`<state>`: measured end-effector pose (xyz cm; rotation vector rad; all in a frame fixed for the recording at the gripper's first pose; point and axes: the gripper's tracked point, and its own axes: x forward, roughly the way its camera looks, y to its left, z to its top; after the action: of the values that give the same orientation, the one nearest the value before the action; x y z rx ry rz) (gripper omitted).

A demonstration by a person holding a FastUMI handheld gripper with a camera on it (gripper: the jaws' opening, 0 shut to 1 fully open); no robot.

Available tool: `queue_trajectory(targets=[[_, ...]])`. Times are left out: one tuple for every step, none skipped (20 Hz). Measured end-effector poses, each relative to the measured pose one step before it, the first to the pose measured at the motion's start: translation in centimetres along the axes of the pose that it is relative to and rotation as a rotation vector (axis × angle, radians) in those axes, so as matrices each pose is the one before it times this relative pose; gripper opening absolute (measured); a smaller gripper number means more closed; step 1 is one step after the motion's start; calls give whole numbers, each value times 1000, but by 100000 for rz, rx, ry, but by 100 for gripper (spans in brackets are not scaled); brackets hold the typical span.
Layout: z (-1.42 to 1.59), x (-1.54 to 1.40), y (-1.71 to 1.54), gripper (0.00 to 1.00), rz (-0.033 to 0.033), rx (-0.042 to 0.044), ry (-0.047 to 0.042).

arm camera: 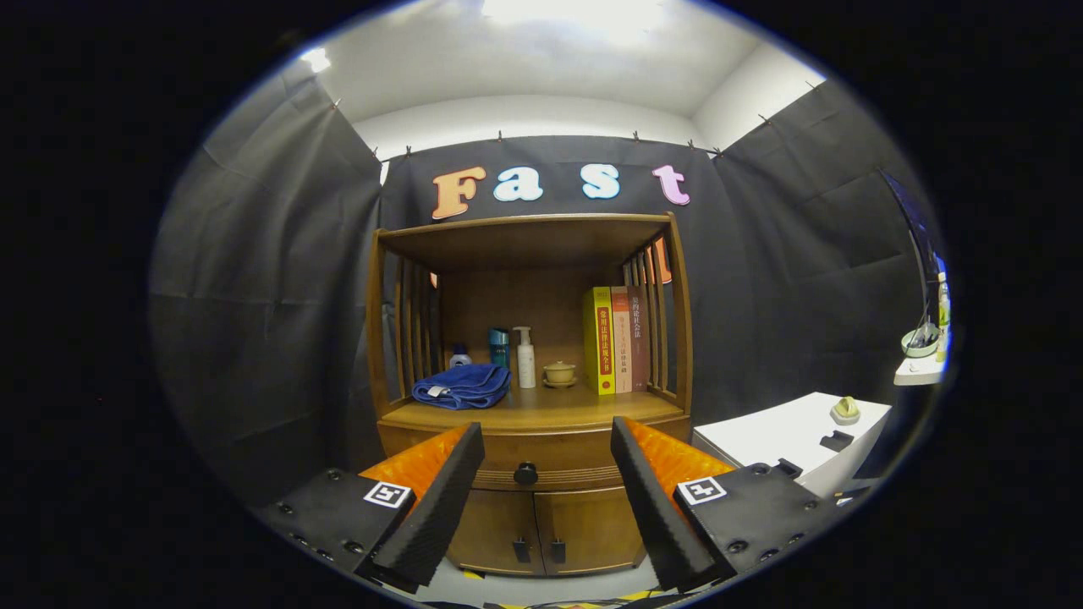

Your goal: Pull open the drawer, take out the items inside it, and place them on the countertop above the cabinet.

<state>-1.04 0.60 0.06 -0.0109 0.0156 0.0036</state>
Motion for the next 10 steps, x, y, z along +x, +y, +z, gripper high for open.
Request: queue_trajectory(targets=[[-123,-48,312,99,643,518,216],[-105,96,226,99,566,983,-49],[-75,185,183,99,497,1020,-55],[-147,228,227,99,751,1064,262],[-267,143,330,99,901,564,884],[-455,392,200,98,842,19,781],[-410,399,94,99,544,-170,410],[-176,564,24,98,190,-217,20],[-211,520,11,98,-78,-1107,-665],[-368,736,-149,98,-746,-2369,-695]])
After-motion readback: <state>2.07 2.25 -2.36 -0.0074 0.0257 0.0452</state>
